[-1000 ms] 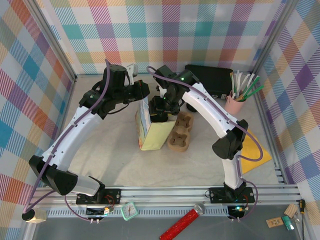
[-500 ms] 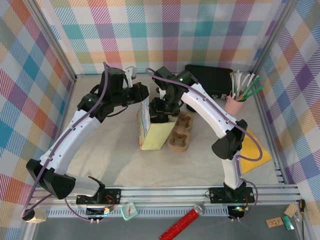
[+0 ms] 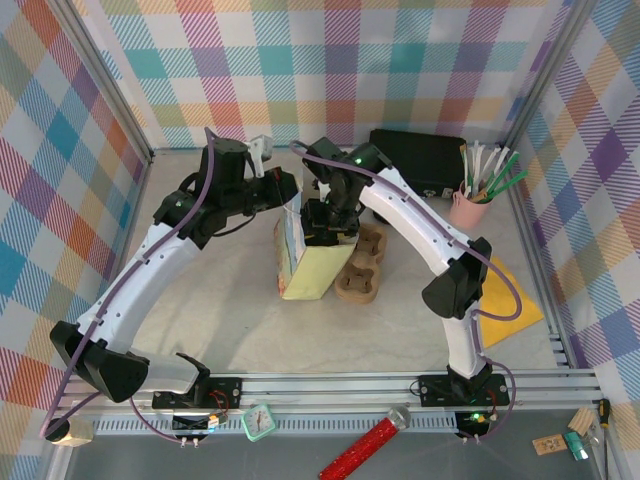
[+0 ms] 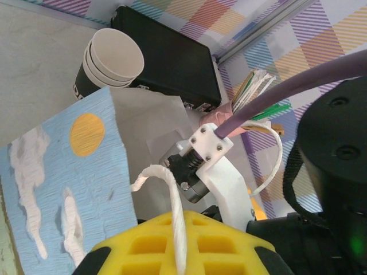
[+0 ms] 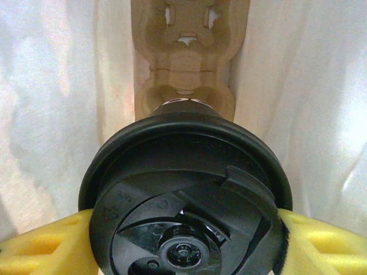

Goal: Pack the takeout coffee

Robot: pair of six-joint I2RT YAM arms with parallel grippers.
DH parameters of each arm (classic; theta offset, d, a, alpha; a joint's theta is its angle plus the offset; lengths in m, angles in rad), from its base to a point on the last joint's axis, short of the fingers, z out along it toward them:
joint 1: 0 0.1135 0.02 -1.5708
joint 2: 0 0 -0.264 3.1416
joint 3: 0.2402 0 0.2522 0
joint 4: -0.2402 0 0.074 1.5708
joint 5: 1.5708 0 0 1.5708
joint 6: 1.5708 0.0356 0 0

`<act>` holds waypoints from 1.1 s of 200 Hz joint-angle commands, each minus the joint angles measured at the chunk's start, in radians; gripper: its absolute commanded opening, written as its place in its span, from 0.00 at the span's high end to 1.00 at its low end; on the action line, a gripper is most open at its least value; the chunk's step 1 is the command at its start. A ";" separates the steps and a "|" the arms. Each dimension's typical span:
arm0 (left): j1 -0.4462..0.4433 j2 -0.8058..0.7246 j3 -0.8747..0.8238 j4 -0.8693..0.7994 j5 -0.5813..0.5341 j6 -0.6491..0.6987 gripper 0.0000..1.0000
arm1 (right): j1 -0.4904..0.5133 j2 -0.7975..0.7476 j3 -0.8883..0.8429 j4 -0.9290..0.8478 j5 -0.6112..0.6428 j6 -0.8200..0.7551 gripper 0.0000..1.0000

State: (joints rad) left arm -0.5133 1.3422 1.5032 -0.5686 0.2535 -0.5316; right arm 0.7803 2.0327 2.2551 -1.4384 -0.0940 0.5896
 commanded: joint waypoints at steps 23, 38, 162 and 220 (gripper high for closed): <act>-0.010 -0.028 -0.011 0.035 0.023 -0.008 1.00 | 0.010 0.009 -0.025 -0.018 -0.001 0.025 0.34; -0.010 -0.029 -0.015 0.036 0.025 -0.007 1.00 | 0.011 0.010 -0.026 -0.018 -0.001 0.027 0.34; -0.010 -0.099 -0.078 0.006 -0.018 -0.001 0.86 | 0.047 0.017 -0.006 -0.058 0.055 0.025 0.34; -0.001 -0.182 -0.051 -0.092 -0.110 0.049 0.53 | 0.069 0.040 0.028 -0.071 0.060 0.025 0.34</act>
State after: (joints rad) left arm -0.5133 1.2160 1.4368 -0.6044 0.1993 -0.5175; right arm 0.8330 2.0418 2.2421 -1.4643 -0.0441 0.5987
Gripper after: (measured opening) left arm 0.448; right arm 0.665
